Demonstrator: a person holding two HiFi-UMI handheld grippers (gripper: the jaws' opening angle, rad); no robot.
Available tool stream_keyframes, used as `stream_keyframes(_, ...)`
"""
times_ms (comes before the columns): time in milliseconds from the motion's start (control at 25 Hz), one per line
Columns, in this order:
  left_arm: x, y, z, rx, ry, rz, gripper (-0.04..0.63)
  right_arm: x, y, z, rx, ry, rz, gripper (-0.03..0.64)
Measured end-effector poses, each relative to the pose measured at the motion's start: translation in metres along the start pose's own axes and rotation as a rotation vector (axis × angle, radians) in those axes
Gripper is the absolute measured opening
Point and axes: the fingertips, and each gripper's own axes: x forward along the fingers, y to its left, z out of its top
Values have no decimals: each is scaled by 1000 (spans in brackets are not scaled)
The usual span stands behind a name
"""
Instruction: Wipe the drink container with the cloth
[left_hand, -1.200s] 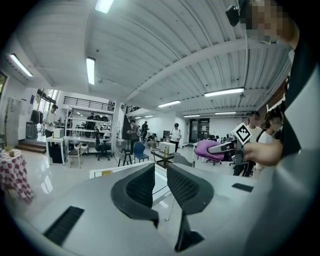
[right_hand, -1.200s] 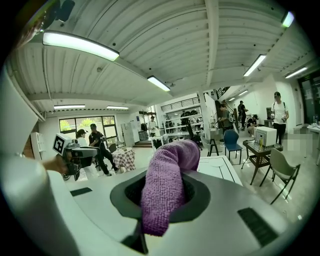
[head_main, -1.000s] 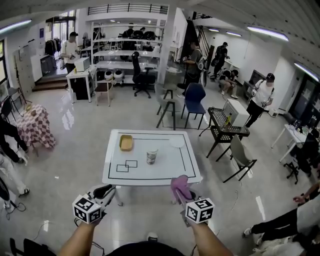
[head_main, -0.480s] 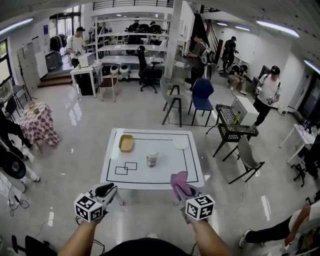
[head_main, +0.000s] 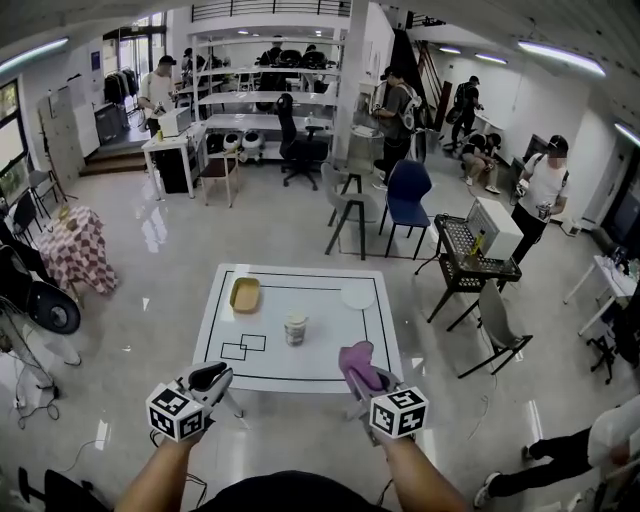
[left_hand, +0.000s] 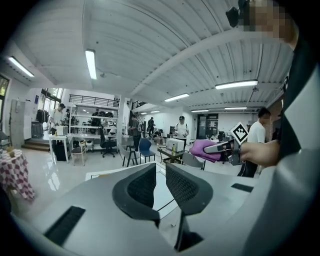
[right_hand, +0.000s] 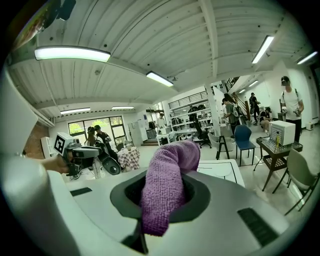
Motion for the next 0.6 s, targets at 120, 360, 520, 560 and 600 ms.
stream_keyframes(120,11,2,0,-7,0,8,77,9,-9,6,-4,-1,14,75)
stream_keyframes(360,29,14,-2,-26,4,23,75,27,-21,10,-4,6,34,75)
stream_keyframes(520,42,25,3,-23,11,12,75,44,-29,15,3,15,32,75)
stream_keyframes(560,45,26,5,-24,15,8,75,46,-31,17,5,19,31,75)
stream_keyframes(600,48,28,6,-26,18,4,75,47,-32,18,6,23,29,75)
